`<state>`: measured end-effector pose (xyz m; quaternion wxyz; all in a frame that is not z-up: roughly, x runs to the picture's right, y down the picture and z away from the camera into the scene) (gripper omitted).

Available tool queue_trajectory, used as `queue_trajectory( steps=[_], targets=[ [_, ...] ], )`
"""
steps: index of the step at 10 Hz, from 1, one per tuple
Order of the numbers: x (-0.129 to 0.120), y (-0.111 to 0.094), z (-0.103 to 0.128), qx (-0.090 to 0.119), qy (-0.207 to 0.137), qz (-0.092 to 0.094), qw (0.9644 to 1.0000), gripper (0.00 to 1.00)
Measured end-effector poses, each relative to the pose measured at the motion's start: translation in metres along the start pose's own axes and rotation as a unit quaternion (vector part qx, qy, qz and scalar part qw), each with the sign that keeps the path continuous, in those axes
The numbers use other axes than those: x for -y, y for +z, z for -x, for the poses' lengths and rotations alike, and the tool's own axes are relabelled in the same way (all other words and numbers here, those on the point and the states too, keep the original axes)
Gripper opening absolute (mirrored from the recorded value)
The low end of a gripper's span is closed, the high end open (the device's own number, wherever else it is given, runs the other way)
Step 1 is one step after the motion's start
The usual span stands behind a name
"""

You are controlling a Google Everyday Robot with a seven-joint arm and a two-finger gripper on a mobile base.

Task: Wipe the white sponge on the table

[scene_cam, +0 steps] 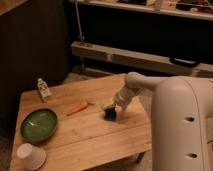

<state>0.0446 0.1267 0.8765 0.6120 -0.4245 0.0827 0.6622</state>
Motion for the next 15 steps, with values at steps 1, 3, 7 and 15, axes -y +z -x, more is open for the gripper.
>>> queue_trajectory(
  steps=[1, 3, 7, 15],
  targets=[
    [-0.001, 0.003, 0.000, -0.003, 0.000, 0.003, 1.0000, 0.80],
    [-0.004, 0.007, 0.001, -0.007, -0.001, 0.013, 0.9999, 0.80],
    [-0.006, 0.008, 0.001, -0.009, 0.000, 0.022, 0.9997, 0.80],
    [-0.017, -0.003, 0.002, 0.003, -0.001, 0.005, 1.0000, 0.80]
  ],
)
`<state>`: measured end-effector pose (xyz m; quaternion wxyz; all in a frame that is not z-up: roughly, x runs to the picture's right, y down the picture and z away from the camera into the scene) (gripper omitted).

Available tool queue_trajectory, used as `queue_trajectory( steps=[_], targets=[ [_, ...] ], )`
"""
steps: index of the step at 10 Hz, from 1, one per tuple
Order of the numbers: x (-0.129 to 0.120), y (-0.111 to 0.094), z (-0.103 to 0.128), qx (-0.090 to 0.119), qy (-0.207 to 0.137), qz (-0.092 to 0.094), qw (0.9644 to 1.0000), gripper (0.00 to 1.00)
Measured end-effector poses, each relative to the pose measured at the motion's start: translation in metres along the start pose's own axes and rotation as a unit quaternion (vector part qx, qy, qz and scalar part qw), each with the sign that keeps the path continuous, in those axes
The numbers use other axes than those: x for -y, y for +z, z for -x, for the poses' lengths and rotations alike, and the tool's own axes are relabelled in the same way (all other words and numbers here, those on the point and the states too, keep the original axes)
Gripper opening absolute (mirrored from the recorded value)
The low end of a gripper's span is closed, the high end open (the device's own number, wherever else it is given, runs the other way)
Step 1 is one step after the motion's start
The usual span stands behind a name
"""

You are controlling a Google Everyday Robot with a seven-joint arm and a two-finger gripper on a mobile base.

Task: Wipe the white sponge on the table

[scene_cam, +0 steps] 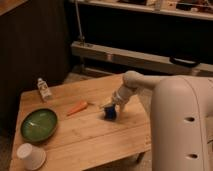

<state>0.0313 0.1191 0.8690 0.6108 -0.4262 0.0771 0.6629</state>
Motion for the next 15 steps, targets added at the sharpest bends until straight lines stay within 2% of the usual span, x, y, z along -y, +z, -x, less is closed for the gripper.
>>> queue_trajectory(
  steps=[7, 12, 13, 14, 15],
  targets=[
    [0.005, 0.013, -0.001, -0.015, 0.003, -0.007, 0.9999, 0.80],
    [0.007, 0.015, 0.000, -0.019, 0.005, 0.000, 0.9998, 0.80],
    [0.007, 0.015, 0.000, -0.021, 0.005, 0.002, 0.9998, 0.78],
    [0.008, 0.015, 0.000, -0.022, 0.005, 0.003, 0.9997, 0.70],
    [0.010, 0.015, 0.000, -0.023, 0.006, 0.004, 0.9997, 0.58]
  ],
)
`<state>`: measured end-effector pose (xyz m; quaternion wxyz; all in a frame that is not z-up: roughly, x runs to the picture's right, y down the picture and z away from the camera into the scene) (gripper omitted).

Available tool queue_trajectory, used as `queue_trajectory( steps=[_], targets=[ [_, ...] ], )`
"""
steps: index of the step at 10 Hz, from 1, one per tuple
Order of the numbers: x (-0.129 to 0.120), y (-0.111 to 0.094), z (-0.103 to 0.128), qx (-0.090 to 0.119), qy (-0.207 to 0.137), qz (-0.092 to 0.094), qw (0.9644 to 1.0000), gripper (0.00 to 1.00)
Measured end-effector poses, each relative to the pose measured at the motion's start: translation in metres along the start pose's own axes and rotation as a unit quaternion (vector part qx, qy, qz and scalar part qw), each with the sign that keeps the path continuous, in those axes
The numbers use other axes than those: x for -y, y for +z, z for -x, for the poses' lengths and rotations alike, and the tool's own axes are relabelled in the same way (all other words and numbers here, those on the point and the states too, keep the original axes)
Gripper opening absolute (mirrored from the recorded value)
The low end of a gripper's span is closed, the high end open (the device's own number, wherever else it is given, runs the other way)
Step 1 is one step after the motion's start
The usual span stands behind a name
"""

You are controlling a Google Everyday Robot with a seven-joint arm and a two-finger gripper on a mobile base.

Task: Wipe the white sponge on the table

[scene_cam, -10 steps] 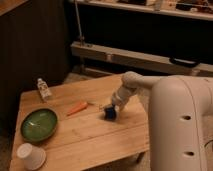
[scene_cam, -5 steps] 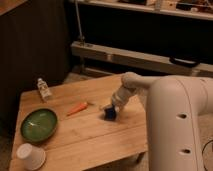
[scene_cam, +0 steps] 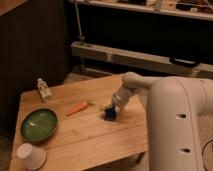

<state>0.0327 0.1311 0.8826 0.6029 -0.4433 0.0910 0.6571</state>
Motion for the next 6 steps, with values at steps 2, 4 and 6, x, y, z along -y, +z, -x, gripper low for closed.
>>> queue_trajectory(
  steps=[2, 4, 6],
  targets=[
    [-0.0026, 0.0029, -0.0003, -0.004, -0.002, 0.001, 1.0000, 0.45],
    [-0.0009, 0.0021, -0.0011, -0.006, -0.001, 0.002, 1.0000, 0.45],
    [-0.0033, 0.0042, -0.0004, -0.010, -0.004, -0.004, 0.9999, 0.45]
  ],
)
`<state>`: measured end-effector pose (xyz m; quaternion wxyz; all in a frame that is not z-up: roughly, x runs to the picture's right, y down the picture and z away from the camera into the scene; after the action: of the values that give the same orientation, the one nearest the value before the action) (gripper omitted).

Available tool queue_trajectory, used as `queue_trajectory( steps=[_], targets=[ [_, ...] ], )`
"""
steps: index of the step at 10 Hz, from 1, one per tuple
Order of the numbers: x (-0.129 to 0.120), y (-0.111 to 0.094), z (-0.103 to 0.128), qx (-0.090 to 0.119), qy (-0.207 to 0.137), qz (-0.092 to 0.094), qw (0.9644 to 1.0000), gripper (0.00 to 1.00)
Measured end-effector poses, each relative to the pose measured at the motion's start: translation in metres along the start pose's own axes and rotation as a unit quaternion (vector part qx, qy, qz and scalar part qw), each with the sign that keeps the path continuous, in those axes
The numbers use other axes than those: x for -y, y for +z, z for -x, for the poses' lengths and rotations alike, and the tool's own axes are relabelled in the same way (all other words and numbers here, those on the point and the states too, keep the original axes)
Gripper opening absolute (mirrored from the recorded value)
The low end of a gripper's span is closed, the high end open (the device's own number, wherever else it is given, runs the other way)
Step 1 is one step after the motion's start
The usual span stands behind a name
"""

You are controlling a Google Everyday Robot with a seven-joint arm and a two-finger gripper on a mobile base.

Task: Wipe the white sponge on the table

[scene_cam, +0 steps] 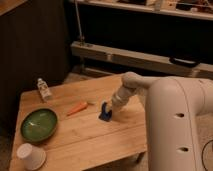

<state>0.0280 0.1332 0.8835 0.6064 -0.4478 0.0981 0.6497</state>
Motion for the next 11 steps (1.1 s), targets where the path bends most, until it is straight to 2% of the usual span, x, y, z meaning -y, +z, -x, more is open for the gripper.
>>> queue_trajectory(
  steps=[5, 9, 10, 11],
  targets=[
    [0.0056, 0.0053, 0.0008, -0.013, 0.013, -0.019, 0.9997, 0.45],
    [0.0053, 0.0066, 0.0004, -0.016, 0.016, -0.023, 0.9995, 0.45],
    [0.0033, 0.0062, 0.0004, -0.016, 0.015, -0.024, 0.9995, 0.45],
    [0.0016, 0.0054, 0.0002, -0.014, 0.015, -0.027, 0.9994, 0.50]
  ],
)
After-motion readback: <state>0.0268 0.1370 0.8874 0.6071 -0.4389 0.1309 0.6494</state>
